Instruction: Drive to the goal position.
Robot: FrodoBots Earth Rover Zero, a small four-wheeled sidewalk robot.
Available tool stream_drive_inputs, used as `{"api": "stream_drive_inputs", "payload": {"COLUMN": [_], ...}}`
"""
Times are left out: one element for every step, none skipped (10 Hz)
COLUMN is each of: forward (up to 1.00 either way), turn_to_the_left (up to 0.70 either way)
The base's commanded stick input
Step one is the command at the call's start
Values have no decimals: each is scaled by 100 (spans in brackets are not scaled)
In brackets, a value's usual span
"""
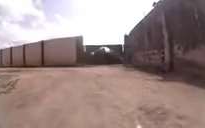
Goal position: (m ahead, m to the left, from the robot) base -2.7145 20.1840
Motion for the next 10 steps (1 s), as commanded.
{"api": "stream_drive_inputs", "payload": {"forward": [85, 85, 85, 85, 85, 85, 85, 85, 85, 85], "turn_to_the_left": [0, 0, 0, 0, 0, 34, 34, 34, 34, 34]}}
